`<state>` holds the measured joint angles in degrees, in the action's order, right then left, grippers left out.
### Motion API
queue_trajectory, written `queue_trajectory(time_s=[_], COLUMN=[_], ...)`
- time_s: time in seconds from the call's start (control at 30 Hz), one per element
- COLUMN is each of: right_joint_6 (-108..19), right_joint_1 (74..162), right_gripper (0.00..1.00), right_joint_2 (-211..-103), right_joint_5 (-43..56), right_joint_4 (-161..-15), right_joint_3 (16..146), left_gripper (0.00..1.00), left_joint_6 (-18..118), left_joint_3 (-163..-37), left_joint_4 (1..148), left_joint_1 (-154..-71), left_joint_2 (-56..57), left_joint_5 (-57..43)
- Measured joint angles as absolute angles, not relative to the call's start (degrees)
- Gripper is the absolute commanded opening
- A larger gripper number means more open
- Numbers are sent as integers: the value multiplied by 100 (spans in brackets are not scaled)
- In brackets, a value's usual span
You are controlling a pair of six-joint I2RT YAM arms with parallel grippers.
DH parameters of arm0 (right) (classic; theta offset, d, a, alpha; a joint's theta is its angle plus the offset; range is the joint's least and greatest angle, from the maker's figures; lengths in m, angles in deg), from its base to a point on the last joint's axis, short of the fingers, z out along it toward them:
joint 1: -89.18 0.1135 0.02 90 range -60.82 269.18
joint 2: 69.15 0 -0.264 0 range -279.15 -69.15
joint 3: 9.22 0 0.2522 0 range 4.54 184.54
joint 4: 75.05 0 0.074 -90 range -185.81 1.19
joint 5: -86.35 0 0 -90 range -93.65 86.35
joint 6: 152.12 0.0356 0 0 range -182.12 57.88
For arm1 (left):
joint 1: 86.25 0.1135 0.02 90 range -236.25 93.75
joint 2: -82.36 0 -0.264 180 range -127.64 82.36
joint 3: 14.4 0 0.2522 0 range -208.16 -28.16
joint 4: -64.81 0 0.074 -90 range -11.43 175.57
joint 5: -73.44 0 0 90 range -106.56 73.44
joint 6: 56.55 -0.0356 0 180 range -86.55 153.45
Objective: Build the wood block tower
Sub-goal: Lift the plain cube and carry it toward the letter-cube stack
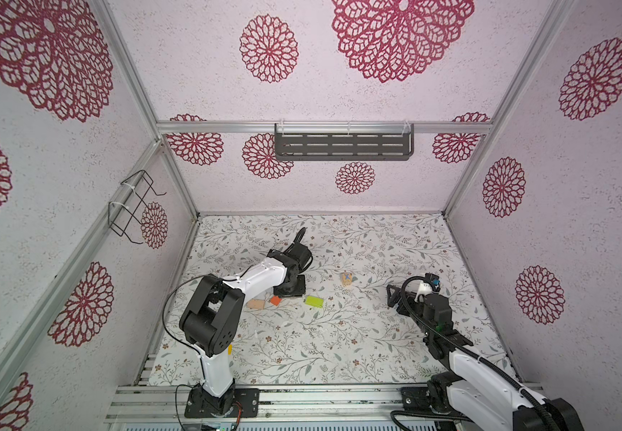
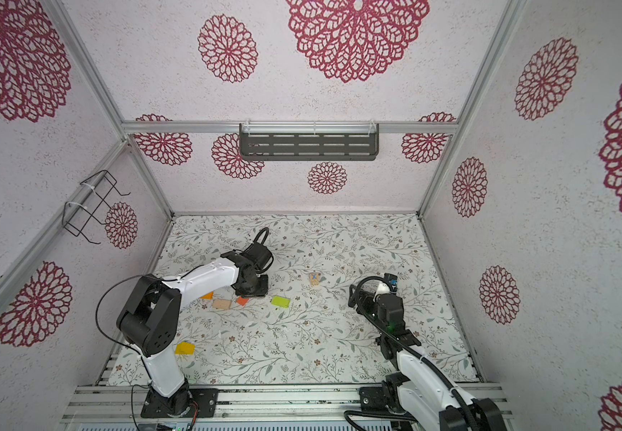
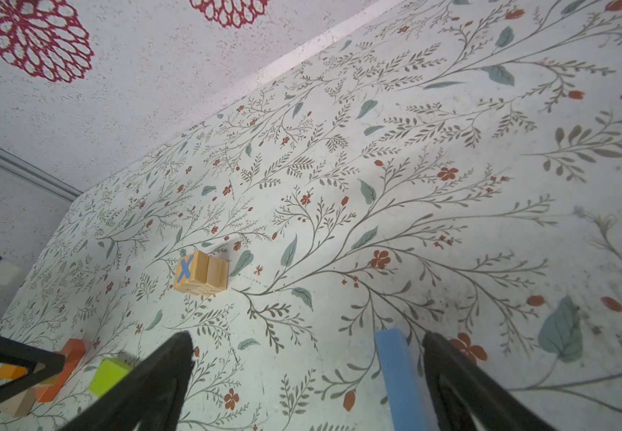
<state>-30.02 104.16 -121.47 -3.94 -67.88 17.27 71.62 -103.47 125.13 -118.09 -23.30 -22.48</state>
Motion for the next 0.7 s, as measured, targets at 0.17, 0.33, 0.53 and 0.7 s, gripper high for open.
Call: queue_trajectory(time_s=[0.17,0.33,0.53,0.7], right_joint_6=[-2908,-2886,-2657,-2506], right_joint_1=[10414,10409,10405,10394], right_gripper=[99,99,99,99], right_joint_2=[-12254,-12225,-12094,-11978], right_joint_5=[-335,-366,-488,-521], right_joint_4=[-6928,-7155,-7448,-7586], right_joint_3=[1893,1974,1996,1996], left_gripper=[38,38,38,38], left_joint_6=[7210,7326,7538,7706], left_joint_3=[-11208,-12191,-13260,-14167], left_joint_4=[13095,13615,14210,14623], left_joint_1=[-11909,-12198,-12484,-12672], left_joint_2=[-2357,-2715,-3524,-4005], left_joint_5=[-2368,-2497,-2571,-2722])
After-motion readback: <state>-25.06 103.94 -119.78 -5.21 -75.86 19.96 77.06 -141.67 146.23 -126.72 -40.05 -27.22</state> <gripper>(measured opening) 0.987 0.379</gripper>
